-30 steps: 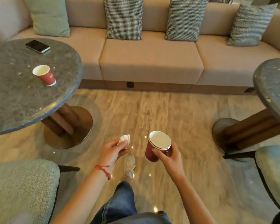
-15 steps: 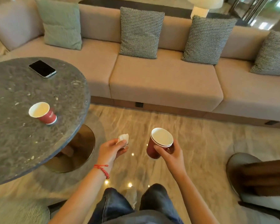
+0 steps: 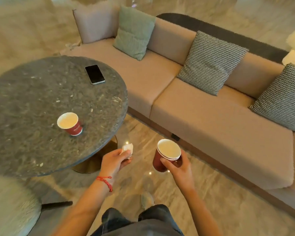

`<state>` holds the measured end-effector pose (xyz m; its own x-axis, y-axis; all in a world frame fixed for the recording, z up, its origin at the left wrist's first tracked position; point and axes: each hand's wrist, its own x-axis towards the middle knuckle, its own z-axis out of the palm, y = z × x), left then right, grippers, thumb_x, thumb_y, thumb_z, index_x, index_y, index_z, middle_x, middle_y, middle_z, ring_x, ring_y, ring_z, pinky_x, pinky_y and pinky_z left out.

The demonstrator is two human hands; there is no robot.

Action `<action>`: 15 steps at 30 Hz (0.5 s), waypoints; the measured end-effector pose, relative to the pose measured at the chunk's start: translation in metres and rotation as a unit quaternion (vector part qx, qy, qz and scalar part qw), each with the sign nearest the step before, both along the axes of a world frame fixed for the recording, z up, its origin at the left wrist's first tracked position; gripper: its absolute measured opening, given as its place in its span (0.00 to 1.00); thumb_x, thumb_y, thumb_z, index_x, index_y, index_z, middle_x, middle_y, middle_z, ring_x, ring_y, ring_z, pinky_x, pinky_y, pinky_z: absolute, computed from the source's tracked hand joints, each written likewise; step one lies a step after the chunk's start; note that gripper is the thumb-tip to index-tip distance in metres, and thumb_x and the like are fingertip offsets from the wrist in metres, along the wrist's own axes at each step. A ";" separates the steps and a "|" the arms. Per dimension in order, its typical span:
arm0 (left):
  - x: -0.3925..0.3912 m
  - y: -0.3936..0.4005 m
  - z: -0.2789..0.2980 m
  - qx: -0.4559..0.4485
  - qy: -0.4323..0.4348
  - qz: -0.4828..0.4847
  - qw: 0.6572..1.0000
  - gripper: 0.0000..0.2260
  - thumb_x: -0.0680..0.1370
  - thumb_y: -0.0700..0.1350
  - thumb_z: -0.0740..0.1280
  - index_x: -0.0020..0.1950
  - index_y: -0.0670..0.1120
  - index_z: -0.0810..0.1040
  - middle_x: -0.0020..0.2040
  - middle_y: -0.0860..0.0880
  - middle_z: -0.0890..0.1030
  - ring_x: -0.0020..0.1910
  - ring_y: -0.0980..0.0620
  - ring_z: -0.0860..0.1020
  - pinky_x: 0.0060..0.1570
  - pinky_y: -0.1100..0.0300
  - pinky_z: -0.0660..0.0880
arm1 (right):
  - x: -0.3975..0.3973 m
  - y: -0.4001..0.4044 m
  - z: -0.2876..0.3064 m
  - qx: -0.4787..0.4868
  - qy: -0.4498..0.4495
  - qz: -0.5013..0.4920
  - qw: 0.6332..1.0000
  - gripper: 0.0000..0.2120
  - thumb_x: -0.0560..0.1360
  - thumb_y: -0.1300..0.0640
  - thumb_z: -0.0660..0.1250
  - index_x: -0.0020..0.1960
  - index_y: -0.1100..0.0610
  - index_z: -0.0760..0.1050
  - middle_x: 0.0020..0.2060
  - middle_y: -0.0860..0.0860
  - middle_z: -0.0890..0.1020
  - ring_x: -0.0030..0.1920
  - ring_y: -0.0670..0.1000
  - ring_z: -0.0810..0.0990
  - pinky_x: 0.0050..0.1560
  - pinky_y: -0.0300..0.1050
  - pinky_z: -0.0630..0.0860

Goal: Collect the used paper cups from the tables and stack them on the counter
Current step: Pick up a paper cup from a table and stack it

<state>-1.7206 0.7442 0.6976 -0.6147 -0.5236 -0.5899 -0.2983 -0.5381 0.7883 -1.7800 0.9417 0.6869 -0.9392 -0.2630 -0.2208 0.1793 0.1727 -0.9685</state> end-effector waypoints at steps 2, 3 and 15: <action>-0.011 -0.005 0.003 0.008 0.001 0.051 0.999 0.02 0.73 0.33 0.67 0.41 0.36 0.78 0.37 0.43 0.78 0.34 0.51 0.80 0.32 0.67 0.79 | -0.027 -0.008 0.004 0.004 0.002 0.050 0.999 0.25 0.66 0.58 0.76 0.58 0.45 0.71 0.53 0.42 0.79 0.52 0.36 0.78 0.46 0.29 0.75; -0.015 -0.007 0.004 0.010 0.002 0.077 0.997 0.02 0.73 0.33 0.67 0.41 0.37 0.78 0.38 0.43 0.79 0.37 0.50 0.79 0.31 0.67 0.79 | -0.039 -0.013 0.005 0.004 0.001 0.072 0.997 0.25 0.66 0.57 0.76 0.59 0.46 0.71 0.54 0.43 0.79 0.53 0.38 0.79 0.48 0.32 0.76; 0.026 -0.053 0.012 -0.023 -0.004 0.305 0.952 0.08 0.74 0.33 0.66 0.53 0.35 0.77 0.41 0.43 0.79 0.33 0.54 0.81 0.32 0.68 0.78 | -0.090 -0.131 0.002 -0.017 0.006 0.303 0.953 0.27 0.66 0.61 0.76 0.62 0.49 0.71 0.56 0.42 0.78 0.55 0.38 0.77 0.51 0.32 0.76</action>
<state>-1.6946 0.6912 0.7095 -0.1840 -0.8070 -0.5612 0.0534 -0.5783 0.8141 -1.8703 0.8109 0.6892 -0.6146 -0.7651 -0.1920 0.0448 0.2091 -0.9769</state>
